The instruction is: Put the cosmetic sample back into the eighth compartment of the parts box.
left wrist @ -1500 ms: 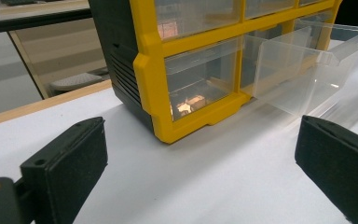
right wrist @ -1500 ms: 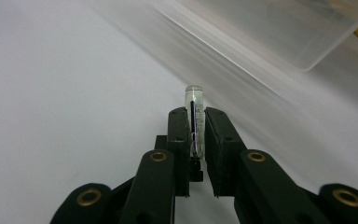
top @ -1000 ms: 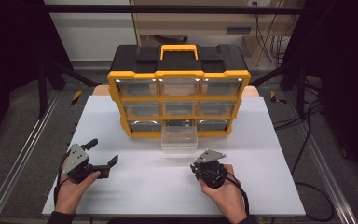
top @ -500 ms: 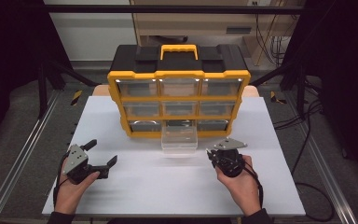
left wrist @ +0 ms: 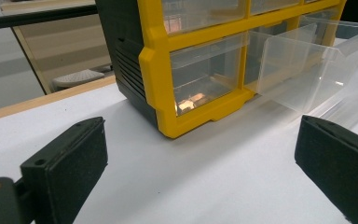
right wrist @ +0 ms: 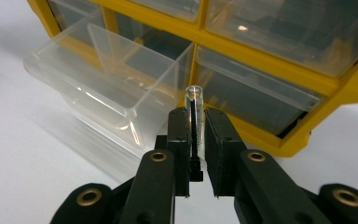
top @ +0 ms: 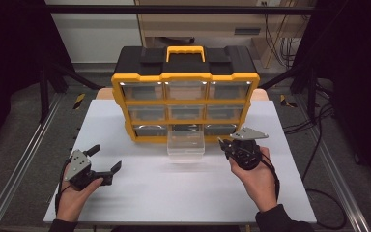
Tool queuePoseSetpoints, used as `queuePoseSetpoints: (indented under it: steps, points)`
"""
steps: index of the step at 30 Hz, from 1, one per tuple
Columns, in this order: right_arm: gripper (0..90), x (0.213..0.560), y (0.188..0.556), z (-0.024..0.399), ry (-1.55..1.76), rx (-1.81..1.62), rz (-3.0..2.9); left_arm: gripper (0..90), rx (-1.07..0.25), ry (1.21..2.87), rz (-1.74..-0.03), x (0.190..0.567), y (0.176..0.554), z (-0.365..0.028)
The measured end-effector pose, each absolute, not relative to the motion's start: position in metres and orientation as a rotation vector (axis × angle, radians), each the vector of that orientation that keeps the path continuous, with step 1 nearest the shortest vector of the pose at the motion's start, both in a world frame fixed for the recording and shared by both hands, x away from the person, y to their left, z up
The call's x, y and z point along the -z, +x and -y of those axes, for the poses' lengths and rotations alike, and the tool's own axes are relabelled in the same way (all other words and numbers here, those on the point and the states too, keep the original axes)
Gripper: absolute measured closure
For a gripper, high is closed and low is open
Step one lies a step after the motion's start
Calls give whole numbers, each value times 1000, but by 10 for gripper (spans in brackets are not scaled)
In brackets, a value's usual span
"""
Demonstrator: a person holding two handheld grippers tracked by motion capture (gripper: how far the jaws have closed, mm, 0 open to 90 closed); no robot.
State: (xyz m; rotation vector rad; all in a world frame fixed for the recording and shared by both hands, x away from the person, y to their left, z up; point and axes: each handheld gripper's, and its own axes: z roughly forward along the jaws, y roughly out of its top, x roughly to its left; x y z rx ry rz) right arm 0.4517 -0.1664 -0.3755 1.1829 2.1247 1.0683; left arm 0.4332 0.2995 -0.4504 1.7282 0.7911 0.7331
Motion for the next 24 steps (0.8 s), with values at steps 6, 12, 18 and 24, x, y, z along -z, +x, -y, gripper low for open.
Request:
queuePoseSetpoints:
  steps: [6,12,18,24]
  points:
    - [810,370,460,161,1171,-1108,-2138,24,-731,1729,-786,450,434,-299]
    - [810,366,464,153,1169,-1163,-2131,23,-735,1731,-788,450,434,-299]
    - [810,357,468,146,1148,-1203,-2126,23,-732,1735,-788,450,434,-299]
    - [810,356,472,139,1137,-1197,-2141,24,-733,1730,-786,450,434,-299]
